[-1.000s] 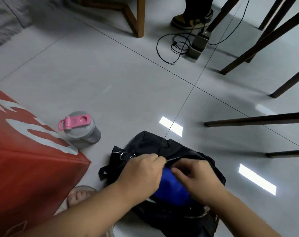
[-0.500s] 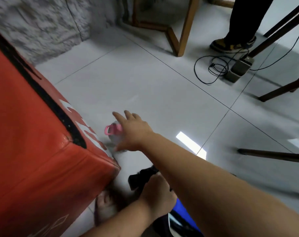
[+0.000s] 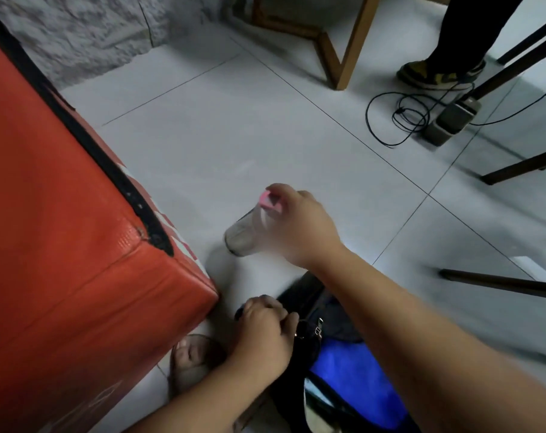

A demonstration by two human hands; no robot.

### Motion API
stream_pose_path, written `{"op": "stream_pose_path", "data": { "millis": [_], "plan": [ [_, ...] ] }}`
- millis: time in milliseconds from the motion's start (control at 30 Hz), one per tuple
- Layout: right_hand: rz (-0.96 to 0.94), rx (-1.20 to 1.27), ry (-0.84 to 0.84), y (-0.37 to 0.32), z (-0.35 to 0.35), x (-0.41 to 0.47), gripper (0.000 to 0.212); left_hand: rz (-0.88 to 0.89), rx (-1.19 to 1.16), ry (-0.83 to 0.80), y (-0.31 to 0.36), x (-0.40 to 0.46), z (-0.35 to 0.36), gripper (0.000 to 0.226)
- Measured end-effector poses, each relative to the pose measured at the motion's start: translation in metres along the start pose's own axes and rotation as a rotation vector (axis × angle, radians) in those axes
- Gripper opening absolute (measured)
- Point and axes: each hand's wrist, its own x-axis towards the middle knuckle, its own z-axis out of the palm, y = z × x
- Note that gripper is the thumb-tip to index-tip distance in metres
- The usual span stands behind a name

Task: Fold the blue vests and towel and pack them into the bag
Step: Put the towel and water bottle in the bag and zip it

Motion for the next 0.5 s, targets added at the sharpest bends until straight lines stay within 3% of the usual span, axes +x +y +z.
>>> {"op": "stream_pose_path", "data": {
  "millis": [33, 100, 167, 300, 367, 500],
  "plan": [
    [0.016, 0.034, 0.04, 0.007, -0.011, -0.011, 0.08, -0.084, -0.121, -0.045, 0.011, -0.017, 0.021, 0.046],
    [0.055, 0.108, 0.097, 0.017, -0.029, -0.038, 0.077, -0.184, -0.189, -0.238, 0.011, -0.015, 0.02, 0.047],
    [0.099, 0.163, 0.151, 0.028, -0.043, -0.064, 0.075, -0.26, -0.205, -0.309, 0.023, -0.017, 0.027, 0.045],
    [0.186, 0.195, 0.21, 0.049, -0.057, -0.11, 0.079, -0.308, -0.02, -0.482, 0.012, -0.001, 0.019, 0.032],
    [0.209, 0.234, 0.244, 0.056, -0.063, -0.128, 0.078, -0.268, 0.126, -0.534, 0.019, 0.001, 0.02, 0.04],
    [0.248, 0.328, 0.265, 0.069, -0.068, -0.155, 0.069, -0.185, 0.257, -0.497, 0.026, 0.011, 0.021, 0.046]
  ]
}}
